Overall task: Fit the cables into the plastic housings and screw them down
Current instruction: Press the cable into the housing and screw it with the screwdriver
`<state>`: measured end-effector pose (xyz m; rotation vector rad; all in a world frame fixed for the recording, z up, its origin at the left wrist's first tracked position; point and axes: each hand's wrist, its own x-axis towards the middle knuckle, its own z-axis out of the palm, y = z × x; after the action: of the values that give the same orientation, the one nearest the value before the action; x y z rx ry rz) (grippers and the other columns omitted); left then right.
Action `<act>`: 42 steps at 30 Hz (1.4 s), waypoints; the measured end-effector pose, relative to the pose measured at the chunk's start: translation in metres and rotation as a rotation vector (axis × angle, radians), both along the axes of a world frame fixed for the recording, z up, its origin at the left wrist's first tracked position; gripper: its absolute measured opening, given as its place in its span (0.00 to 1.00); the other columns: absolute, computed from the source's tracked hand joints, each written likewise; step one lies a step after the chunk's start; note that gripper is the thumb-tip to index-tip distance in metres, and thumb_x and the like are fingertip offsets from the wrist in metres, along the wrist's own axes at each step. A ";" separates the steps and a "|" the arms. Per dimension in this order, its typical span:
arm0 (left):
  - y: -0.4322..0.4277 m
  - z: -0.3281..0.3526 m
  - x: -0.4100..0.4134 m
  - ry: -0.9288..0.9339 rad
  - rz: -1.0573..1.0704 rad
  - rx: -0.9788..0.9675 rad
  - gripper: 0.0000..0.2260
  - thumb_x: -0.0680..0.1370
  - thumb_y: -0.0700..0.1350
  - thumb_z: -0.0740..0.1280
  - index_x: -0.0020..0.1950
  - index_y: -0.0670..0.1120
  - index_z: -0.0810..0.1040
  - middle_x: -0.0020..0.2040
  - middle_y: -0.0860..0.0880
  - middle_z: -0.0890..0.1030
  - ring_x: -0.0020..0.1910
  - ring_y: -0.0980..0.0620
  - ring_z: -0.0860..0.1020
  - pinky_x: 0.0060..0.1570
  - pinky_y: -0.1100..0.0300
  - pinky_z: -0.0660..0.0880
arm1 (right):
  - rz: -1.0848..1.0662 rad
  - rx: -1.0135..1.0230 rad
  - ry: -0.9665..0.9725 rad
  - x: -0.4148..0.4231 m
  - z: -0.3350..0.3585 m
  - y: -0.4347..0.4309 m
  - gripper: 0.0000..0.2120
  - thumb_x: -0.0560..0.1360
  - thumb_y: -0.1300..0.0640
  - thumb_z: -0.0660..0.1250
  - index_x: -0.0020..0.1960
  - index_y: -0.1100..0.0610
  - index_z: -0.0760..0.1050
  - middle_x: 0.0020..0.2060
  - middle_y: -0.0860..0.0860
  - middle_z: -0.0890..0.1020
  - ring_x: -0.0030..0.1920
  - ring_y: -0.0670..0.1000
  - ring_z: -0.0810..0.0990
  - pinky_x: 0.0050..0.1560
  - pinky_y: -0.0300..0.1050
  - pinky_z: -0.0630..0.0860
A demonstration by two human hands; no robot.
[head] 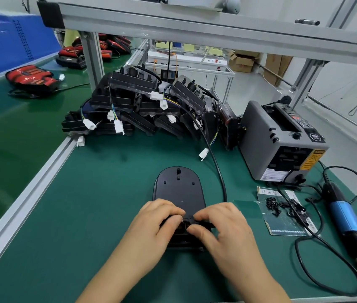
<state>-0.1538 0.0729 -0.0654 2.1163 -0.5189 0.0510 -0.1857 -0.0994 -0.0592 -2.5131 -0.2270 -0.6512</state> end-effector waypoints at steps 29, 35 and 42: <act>-0.013 0.017 0.007 0.263 0.028 -0.031 0.09 0.74 0.51 0.69 0.34 0.60 0.81 0.44 0.61 0.75 0.52 0.65 0.70 0.47 0.73 0.63 | 0.067 0.359 0.279 0.004 0.000 -0.001 0.03 0.72 0.47 0.66 0.43 0.37 0.75 0.46 0.33 0.78 0.50 0.40 0.74 0.54 0.38 0.69; -0.014 0.019 0.006 0.248 0.069 -0.070 0.08 0.70 0.46 0.73 0.33 0.59 0.82 0.42 0.61 0.77 0.50 0.60 0.74 0.47 0.67 0.66 | 0.109 0.450 0.463 0.015 0.005 -0.005 0.12 0.74 0.57 0.68 0.34 0.44 0.74 0.36 0.35 0.78 0.46 0.45 0.74 0.47 0.36 0.67; -0.015 0.016 0.005 0.222 0.101 -0.047 0.07 0.69 0.46 0.75 0.32 0.54 0.81 0.41 0.58 0.76 0.49 0.62 0.72 0.43 0.75 0.63 | 0.126 0.452 0.524 0.022 0.009 -0.007 0.12 0.73 0.55 0.69 0.33 0.43 0.75 0.35 0.40 0.77 0.48 0.44 0.73 0.46 0.34 0.65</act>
<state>-0.1488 0.0575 -0.0490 2.0694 -0.2756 -0.1126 -0.1638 -0.1063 -0.0504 -2.1153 -0.0364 0.0253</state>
